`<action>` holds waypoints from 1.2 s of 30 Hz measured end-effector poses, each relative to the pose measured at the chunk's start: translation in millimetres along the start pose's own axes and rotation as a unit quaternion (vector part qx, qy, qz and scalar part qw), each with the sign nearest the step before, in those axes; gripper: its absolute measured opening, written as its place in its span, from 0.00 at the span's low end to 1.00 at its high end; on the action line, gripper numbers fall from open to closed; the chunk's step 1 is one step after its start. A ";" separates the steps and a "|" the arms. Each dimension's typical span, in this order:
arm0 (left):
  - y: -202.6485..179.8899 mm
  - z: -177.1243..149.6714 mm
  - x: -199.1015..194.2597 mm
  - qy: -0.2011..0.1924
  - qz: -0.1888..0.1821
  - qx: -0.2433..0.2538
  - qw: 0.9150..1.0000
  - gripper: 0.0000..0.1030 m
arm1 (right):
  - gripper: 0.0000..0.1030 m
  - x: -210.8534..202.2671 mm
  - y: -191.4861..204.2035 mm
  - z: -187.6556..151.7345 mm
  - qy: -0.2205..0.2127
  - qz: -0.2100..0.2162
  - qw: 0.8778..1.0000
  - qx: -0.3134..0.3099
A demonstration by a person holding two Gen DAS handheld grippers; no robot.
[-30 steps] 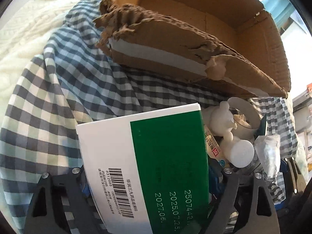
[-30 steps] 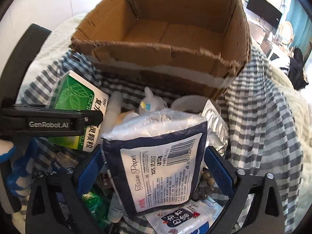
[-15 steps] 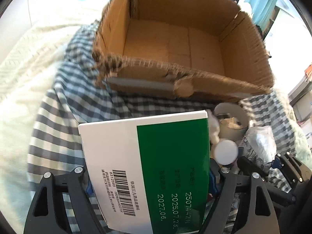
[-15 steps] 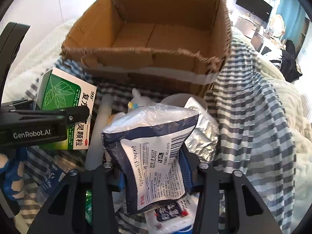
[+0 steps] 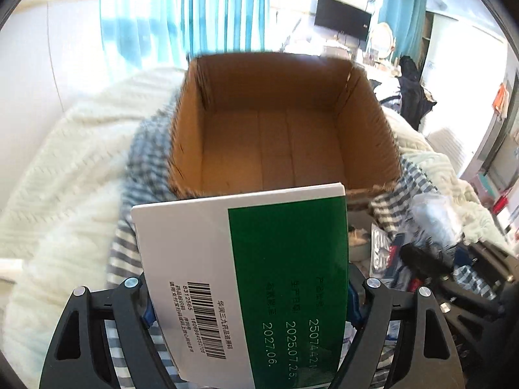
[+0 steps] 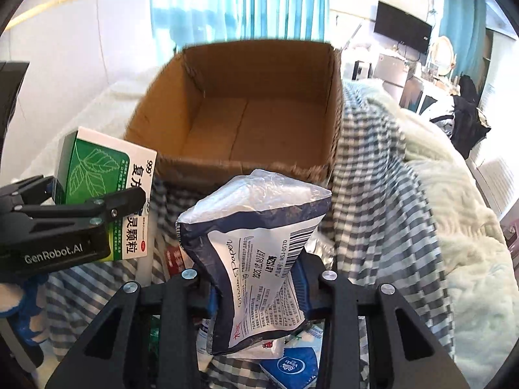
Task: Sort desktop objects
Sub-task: 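Lift both held packs up and carry them over the cardboard box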
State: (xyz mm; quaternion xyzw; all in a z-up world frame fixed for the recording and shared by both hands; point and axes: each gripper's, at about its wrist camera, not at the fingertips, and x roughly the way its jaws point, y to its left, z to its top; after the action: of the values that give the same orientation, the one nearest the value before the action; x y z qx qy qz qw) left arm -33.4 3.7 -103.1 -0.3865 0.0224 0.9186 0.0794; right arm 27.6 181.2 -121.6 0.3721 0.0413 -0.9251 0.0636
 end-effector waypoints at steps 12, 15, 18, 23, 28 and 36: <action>-9.8 25.5 -72.5 -0.148 0.013 0.028 0.988 0.81 | 0.34 -70.6 0.5 26.1 -0.122 -0.002 0.992 0.016; -6.7 30.3 -92.9 -0.186 0.015 0.025 0.982 0.81 | 0.33 -89.8 3.0 30.9 -0.154 -0.003 0.988 0.020; -1.7 33.9 -111.8 -0.220 0.014 0.018 0.975 0.81 | 0.33 -103.7 1.3 36.4 -0.182 0.001 0.983 0.020; 4.5 39.6 -128.2 -0.244 0.007 0.008 0.970 0.81 | 0.33 -124.4 14.8 43.2 -0.217 0.005 0.976 0.014; 2.1 51.4 -135.0 -0.261 0.005 0.011 0.965 0.81 | 0.33 -140.7 22.4 55.8 -0.256 0.001 0.967 0.005; 9.0 68.3 -143.4 -0.269 -0.029 -0.013 0.963 0.81 | 0.33 -164.2 13.3 79.6 -0.284 0.021 0.958 0.018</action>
State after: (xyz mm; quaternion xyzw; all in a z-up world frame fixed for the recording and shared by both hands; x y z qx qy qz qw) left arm 15.6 -16.6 46.9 -0.1267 -0.0233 0.9862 0.1040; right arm 92.6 172.4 49.2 0.0961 -0.0031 -0.9917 0.0850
